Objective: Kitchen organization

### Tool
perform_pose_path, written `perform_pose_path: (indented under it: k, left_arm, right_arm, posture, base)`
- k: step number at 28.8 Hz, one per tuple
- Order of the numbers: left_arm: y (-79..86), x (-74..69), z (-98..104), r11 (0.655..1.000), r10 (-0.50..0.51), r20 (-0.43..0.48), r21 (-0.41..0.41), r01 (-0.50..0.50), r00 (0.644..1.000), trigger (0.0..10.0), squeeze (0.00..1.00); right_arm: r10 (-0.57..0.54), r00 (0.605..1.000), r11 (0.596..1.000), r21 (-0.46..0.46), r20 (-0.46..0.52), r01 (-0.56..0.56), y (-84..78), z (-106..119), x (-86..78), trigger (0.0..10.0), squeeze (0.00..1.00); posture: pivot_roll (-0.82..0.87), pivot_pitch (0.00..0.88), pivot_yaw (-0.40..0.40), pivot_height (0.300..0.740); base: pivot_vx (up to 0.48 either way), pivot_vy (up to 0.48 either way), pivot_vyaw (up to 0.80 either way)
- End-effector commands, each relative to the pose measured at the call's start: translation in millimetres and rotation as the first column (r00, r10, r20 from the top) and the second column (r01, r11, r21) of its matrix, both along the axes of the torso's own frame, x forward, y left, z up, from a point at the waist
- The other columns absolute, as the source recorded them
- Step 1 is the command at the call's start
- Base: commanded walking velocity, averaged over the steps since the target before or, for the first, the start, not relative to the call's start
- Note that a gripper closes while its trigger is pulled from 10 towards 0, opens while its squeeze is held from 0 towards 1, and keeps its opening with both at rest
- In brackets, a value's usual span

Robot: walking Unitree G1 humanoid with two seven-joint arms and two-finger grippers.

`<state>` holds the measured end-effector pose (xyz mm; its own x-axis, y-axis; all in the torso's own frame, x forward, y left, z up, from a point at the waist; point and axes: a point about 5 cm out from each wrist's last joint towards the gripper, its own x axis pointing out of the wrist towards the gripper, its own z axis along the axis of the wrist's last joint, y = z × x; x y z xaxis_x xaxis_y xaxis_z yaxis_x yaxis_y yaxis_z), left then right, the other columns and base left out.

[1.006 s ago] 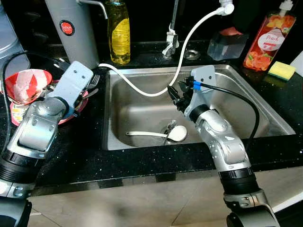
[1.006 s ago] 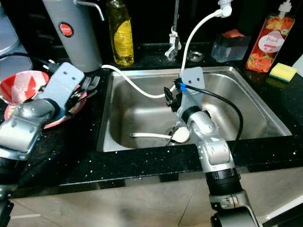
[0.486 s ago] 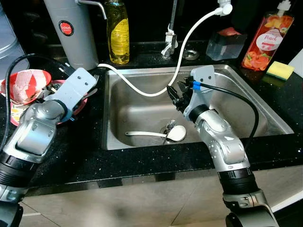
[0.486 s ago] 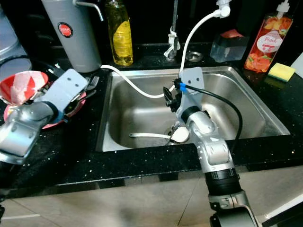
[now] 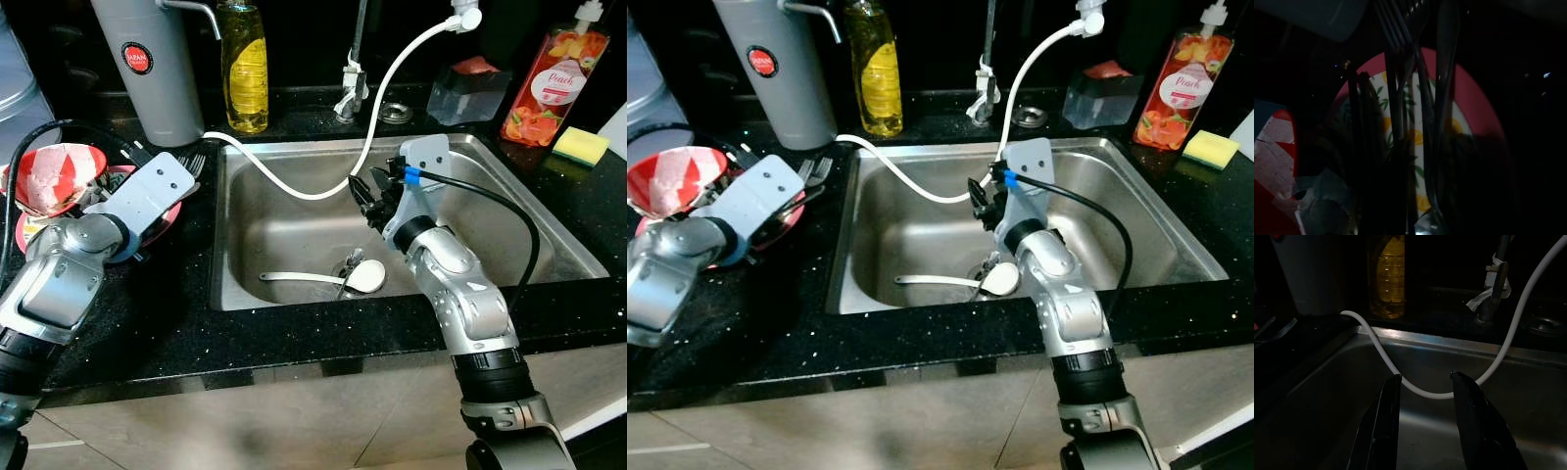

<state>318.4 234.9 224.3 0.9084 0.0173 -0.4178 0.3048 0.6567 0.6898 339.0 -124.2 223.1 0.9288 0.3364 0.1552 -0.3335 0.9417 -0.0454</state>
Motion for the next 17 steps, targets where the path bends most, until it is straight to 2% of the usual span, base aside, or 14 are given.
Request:
perform_pose_path:
  k: [1,6,7,8,9,10,11,12,13,14,15,17]
  left_arm:
    - [10.9,-1.2,-4.7,0.998,0.025,-0.026,0.056,-0.023,0.999,10.0,0.0]
    - [14.7,1.1,-10.3,0.997,0.05,-0.033,0.059,-0.048,0.998,10.0,0.0]
    - [16.1,1.7,-12.5,0.997,0.058,-0.036,0.059,-0.056,0.998,8.7,0.0]
    - [17.8,1.6,-15.0,0.996,0.066,-0.042,0.069,-0.063,0.997,8.2,0.0]
    - [18.8,1.4,-16.6,0.995,0.07,-0.046,0.077,-0.066,0.996,8.2,0.0]
    - [19.4,1.4,-17.5,0.994,0.072,-0.049,0.082,-0.067,0.996,4.2,0.0]
    - [19.4,1.4,-17.5,0.994,0.072,-0.049,0.082,-0.067,0.996,4.2,0.0]
    - [18.5,0.9,-18.2,0.995,0.068,-0.051,0.079,-0.064,0.996,2.4,0.0]
    - [17.5,0.5,-18.6,0.996,0.063,-0.05,0.074,-0.059,0.997,1.5,0.0]
    - [16.7,0.3,-18.8,0.996,0.059,-0.049,0.07,-0.055,0.997,1.5,0.0]
    - [16.4,0.0,-19.4,0.996,0.057,-0.05,0.069,-0.053,0.997,0.4,0.0]
    - [16.2,0.0,-19.8,0.996,0.056,-0.05,0.069,-0.053,0.997,0.1,0.0]
  right_arm:
    - [-0.003,1.0,1.0,0.011,0.01,0.003,-0.9,0.6,-0.3,10.0,0.0]
    - [-0.001,1.0,1.0,0.015,0.011,0.001,-0.2,0.9,-0.4,10.0,0.0]
    - [-0.001,1.0,1.0,0.015,0.012,0.001,-0.2,1.0,-0.3,10.0,0.0]
    - [-0.003,1.0,1.0,0.015,0.013,0.003,-0.7,1.2,-0.4,10.0,0.0]
    - [-0.004,1.0,1.0,0.014,0.013,0.004,-1.0,1.4,-0.5,10.0,0.0]
    - [-0.005,1.0,1.0,0.014,0.014,0.005,-1.2,1.5,-0.6,10.0,0.0]
    - [-0.005,1.0,1.0,0.014,0.014,0.005,-1.2,1.5,-0.6,10.0,0.0]
    - [-0.006,1.0,1.0,0.013,0.014,0.006,-1.9,1.6,-0.7,10.0,0.0]
    - [-0.007,1.0,1.0,0.011,0.014,0.007,-2.3,1.6,-0.7,10.0,0.0]
    - [-0.007,1.0,1.0,0.009,0.014,0.007,-2.6,1.5,-0.8,10.0,0.0]
    - [-0.007,1.0,1.0,0.008,0.015,0.007,-2.5,1.5,-0.8,10.0,0.0]
    - [-0.006,1.0,1.0,0.009,0.014,0.006,-2.5,1.5,-0.7,10.0,0.0]
  posture:
    - [0.21,0.0,0.02,0.74]
    - [0.21,0.0,0.02,0.74]
    - [0.21,0.0,0.02,0.74]
    - [0.2,0.0,0.021,0.74]
    - [0.2,0.0,0.021,0.74]
    - [0.2,0.0,0.021,0.74]
    - [0.2,0.0,0.021,0.74]
    - [0.21,0.0,0.019,0.74]
    - [0.21,0.0,0.019,0.74]
    - [0.21,0.0,0.019,0.74]
    - [0.21,0.0,0.019,0.74]
    - [0.21,0.0,0.015,0.74]
  base:
    - [0.0,0.0,0.0]
    - [0.0,0.0,0.0]
    - [0.0,0.0,0.0]
    - [0.0,0.0,0.0]
    - [0.0,0.0,0.0]
    - [0.0,0.0,0.0]
    - [0.0,0.0,0.0]
    - [0.0,0.0,0.0]
    - [0.0,0.0,0.0]
    - [0.0,0.0,0.0]
    - [0.0,0.0,0.0]
    - [0.0,0.0,0.0]
